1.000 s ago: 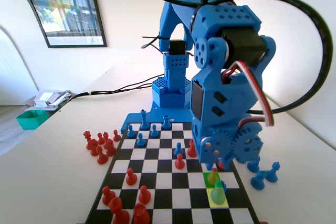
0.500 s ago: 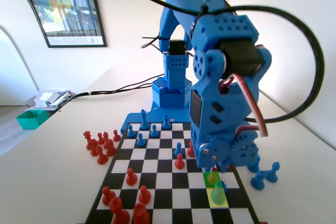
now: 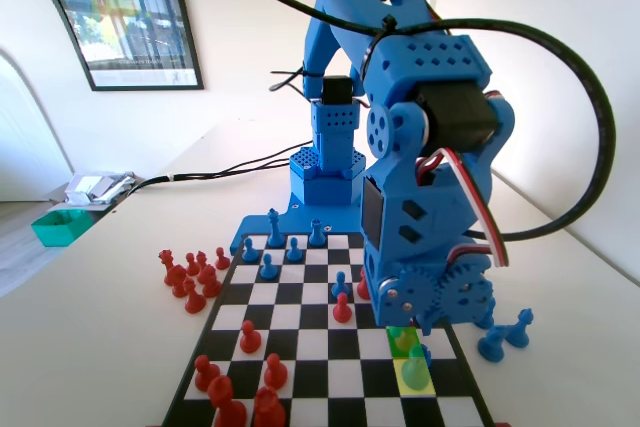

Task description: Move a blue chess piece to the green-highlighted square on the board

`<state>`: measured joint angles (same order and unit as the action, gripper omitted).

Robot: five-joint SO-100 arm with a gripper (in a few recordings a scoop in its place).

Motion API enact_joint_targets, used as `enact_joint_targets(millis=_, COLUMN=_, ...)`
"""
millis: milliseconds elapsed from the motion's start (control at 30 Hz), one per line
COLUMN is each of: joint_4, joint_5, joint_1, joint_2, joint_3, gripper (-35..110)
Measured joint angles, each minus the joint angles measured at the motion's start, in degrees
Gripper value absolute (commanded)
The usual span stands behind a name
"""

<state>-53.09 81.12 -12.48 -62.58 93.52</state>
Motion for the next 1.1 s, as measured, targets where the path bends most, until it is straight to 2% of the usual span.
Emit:
enact_joint_targets(millis=700, joint_4=1.0, joint_5=0.0, joint_1=0.0, joint_2=1.2, joint_3=0.0, gripper=8)
enact_joint_targets(millis=933, joint_4=0.4, joint_5=0.5, joint_1=0.0, joint_2=1.2, joint_3=0.0, gripper=1)
enact_joint_targets(millis=1100, joint_4=0.5, joint_5=0.6, joint_1=0.0, joint_2=1.2, joint_3=0.0, gripper=1)
